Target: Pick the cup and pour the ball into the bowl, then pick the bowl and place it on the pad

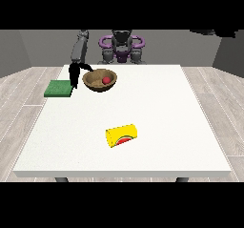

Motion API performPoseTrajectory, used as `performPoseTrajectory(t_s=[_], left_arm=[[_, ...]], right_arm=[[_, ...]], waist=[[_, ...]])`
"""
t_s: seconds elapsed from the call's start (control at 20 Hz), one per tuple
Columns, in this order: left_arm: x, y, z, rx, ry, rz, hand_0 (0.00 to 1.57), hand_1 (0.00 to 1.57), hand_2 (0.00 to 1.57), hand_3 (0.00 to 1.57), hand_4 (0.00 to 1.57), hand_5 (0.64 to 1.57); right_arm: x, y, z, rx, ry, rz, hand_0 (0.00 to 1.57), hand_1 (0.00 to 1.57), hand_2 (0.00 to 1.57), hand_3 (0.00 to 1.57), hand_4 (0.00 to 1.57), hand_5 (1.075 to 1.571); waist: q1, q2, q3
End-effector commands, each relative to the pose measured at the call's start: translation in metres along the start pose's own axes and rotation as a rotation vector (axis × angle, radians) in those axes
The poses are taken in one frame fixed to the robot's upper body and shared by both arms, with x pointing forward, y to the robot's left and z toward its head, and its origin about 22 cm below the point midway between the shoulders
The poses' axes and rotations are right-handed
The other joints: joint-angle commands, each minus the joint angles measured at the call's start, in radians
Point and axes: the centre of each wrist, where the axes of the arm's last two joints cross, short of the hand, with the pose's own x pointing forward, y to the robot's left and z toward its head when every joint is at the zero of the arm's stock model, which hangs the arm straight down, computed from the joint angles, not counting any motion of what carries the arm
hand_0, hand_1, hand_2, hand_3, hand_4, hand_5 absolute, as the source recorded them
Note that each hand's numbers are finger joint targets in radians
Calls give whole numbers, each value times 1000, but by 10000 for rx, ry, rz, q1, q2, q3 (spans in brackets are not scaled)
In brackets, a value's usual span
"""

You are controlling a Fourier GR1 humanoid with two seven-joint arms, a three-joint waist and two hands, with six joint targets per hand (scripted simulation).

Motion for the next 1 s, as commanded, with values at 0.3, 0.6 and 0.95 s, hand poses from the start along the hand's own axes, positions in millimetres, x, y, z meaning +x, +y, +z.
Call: performPoseTrajectory(t_s=[0.3, 0.6, 0.95], left_arm=[[31, 10, -11, -67, -449, 268, 0, 0, 0, 0, 0, 1534], [53, 2, -21, -309, -863, 234, 0, 0, 0, 0, 0, 1527], [65, -6, -33, -591, -746, 485, 0, 0, 0, 0, 0, 1542]], right_arm=[[-26, -2, -15, -425, 606, -353, 0, 0, 0, 0, 380, 1571], [-30, -15, -9, -642, 279, -324, 0, 0, 0, 0, 294, 1566], [-38, 47, -19, -556, 382, -232, 0, 0, 0, 0, 433, 1570]], waist=[[136, 178, -5], [432, 539, 3], [739, 584, -13]])
